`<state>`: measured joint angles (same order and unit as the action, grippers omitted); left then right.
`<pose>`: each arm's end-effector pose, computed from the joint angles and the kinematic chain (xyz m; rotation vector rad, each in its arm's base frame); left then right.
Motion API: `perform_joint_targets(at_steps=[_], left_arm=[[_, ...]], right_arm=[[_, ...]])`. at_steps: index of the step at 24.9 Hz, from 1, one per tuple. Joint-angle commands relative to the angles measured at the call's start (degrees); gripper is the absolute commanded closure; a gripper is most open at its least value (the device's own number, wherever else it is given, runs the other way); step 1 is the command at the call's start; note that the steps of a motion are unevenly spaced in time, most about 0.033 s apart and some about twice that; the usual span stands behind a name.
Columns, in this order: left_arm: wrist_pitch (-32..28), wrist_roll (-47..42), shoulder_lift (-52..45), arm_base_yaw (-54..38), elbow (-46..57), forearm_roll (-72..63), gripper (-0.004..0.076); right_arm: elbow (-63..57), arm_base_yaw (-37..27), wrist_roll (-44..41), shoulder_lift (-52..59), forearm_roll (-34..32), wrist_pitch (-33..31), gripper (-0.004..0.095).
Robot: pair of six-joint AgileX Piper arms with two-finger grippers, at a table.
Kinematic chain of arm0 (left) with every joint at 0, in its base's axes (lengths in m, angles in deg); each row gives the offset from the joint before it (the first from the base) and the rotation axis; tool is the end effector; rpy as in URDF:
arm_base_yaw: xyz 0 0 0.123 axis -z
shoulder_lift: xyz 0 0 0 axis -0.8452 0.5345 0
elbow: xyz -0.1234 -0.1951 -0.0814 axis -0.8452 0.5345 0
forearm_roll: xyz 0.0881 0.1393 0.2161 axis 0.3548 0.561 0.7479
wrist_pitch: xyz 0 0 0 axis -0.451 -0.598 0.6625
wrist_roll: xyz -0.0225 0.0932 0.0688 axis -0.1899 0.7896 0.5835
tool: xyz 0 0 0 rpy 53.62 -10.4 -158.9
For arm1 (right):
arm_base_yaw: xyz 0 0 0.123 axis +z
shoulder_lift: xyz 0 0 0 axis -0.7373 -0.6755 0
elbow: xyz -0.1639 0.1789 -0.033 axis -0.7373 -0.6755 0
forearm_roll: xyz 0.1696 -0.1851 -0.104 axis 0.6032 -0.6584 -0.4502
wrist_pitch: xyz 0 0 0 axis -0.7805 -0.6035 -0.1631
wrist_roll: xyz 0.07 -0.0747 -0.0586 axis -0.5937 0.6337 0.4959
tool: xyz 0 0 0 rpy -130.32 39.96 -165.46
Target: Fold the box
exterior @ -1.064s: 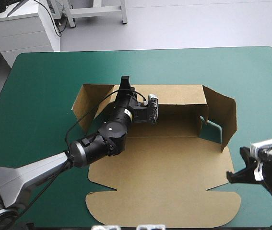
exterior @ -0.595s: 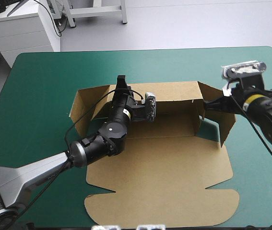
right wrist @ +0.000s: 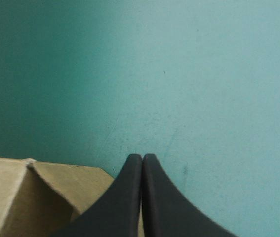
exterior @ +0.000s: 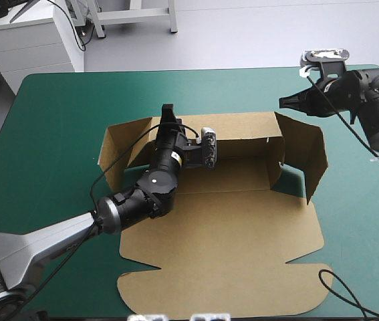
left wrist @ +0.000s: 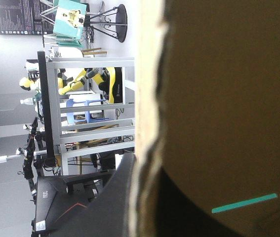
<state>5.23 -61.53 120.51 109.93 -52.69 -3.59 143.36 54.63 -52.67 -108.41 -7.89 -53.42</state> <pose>0.2997 -0.2615 0.2535 1.4597 1.3785 0.8773 0.3855 0.0528 0.3342 -0.1467 2.4103 0.1116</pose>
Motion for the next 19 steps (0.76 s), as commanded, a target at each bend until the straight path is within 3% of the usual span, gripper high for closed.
perform_joint_targets(at_steps=[1,4,8,15,19], left_arm=[[0.2,-1.4,-2.8,0.2,-1.9,3.6,0.0731],[0.4,-1.4,-2.8,0.2,-1.9,3.7,0.073],[0.3,-2.0,-2.8,0.2,-1.9,4.0,0.0731],[0.3,-2.0,-2.8,0.2,-2.0,4.0,0.073],[0.3,-2.0,-2.8,0.2,-2.0,4.0,0.0731]], right_arm=[[2.1,-1.4,2.6,-0.7,2.2,1.8,0.0927],[2.1,-3.2,5.3,-3.1,7.8,0.7,0.0927],[2.1,-6.1,9.4,-5.9,13.7,-5.9,0.0927],[1.8,-7.2,12.8,-5.6,17.4,-13.0,0.0927],[0.5,-7.2,13.1,-4.7,19.0,-12.4,0.0927]])
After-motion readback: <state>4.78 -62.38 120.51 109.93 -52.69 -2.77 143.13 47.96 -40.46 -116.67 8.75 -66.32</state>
